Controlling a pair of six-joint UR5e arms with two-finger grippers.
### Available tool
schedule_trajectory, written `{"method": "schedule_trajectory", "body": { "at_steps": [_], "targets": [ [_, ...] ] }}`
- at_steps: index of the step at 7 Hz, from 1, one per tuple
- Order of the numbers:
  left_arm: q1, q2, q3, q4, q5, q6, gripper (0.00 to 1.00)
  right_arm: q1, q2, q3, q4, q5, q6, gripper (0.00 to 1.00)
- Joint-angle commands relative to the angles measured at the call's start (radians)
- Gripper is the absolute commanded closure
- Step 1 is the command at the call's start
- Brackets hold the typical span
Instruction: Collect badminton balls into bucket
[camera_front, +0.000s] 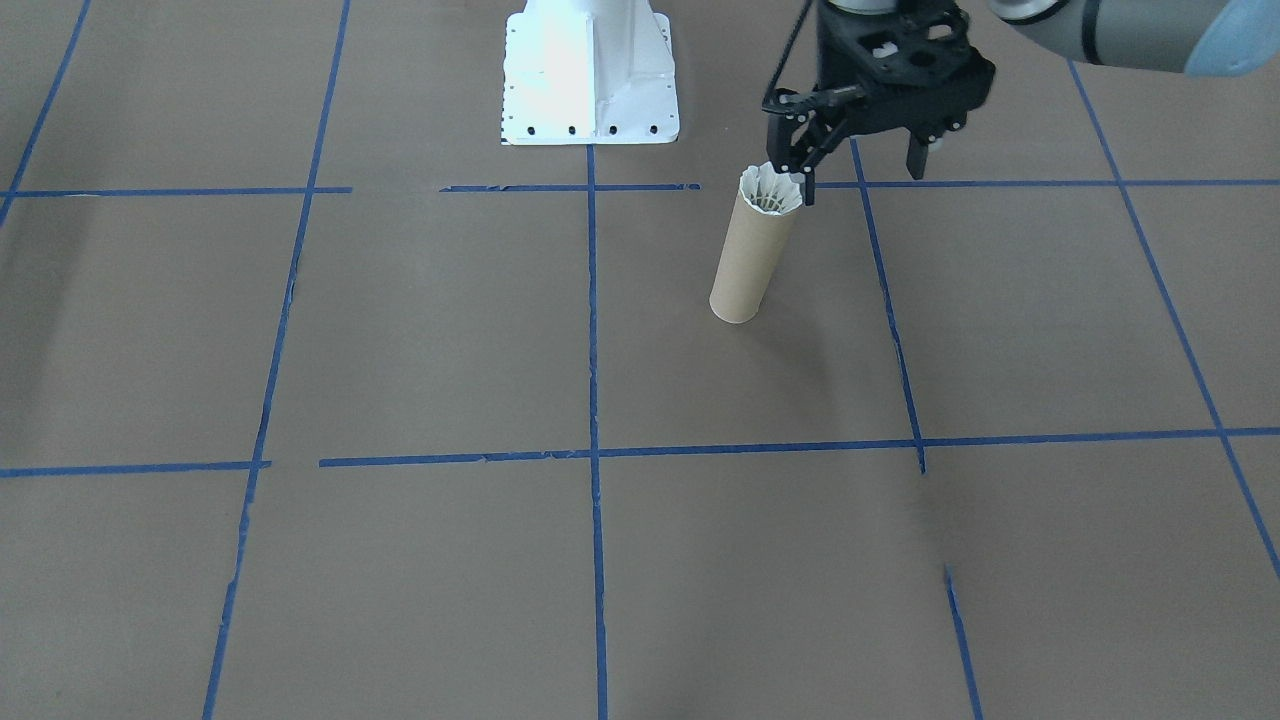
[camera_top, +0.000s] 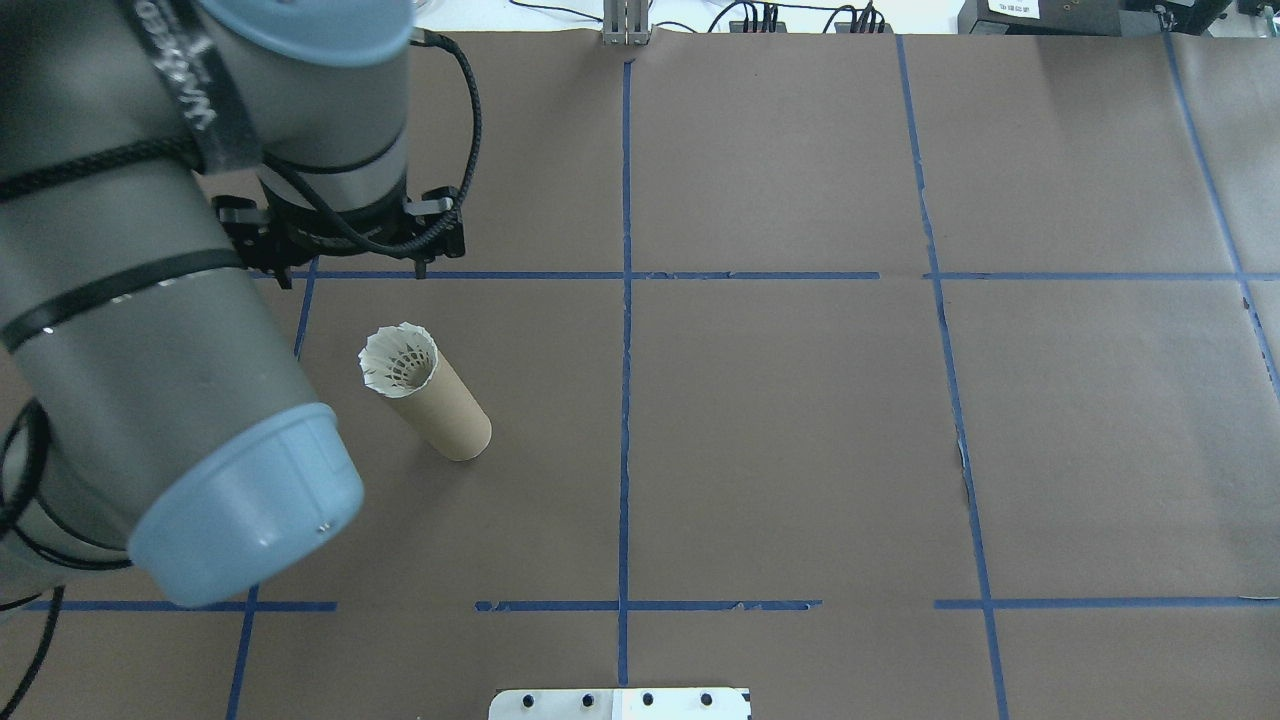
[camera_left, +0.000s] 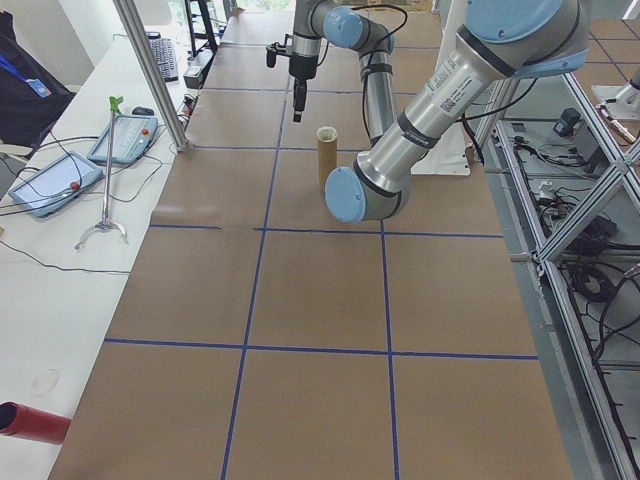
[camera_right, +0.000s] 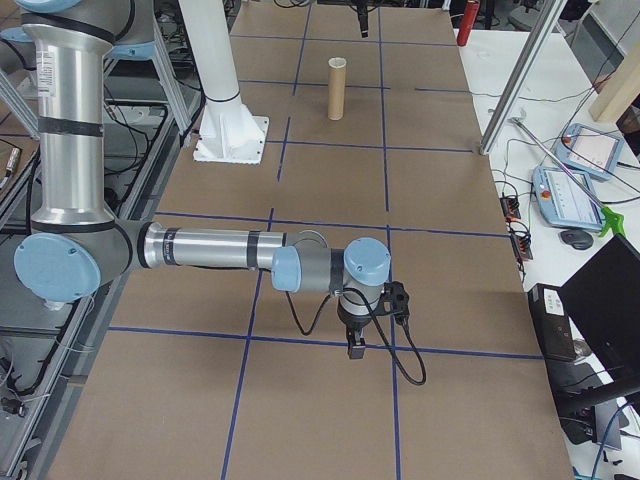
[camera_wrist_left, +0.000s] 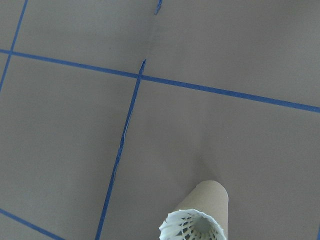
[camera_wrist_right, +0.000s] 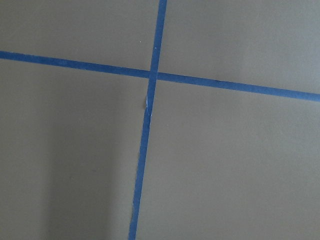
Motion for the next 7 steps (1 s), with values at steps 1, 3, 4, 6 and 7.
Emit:
{"method": "schedule_trajectory", "body": {
  "at_steps": [1, 3, 4, 6, 7],
  "targets": [
    [-0.231, 0.232, 0.031, -0.261, -0.165, 0.335, 0.00, 0.000, 0.000, 0.000, 0.000, 0.000, 0.000, 0.00],
    [-0.447, 0.360, 0.134, -0.306, -0.287, 0.696, 0.00, 0.000, 0.000, 0.000, 0.000, 0.000, 0.000, 0.00],
    [-0.533, 0.409, 0.207, -0.344, -0.315, 0.846, 0.00, 0.000, 0.000, 0.000, 0.000, 0.000, 0.000, 0.00],
    [-0.635, 0.582, 0.339, -0.486, -0.383, 0.970, 0.00, 0.000, 0.000, 0.000, 0.000, 0.000, 0.000, 0.00],
    [-0.654, 0.671, 0.381, -0.595, -0.407, 0.963, 0.00, 0.000, 0.000, 0.000, 0.000, 0.000, 0.000, 0.00]
  ]
}}
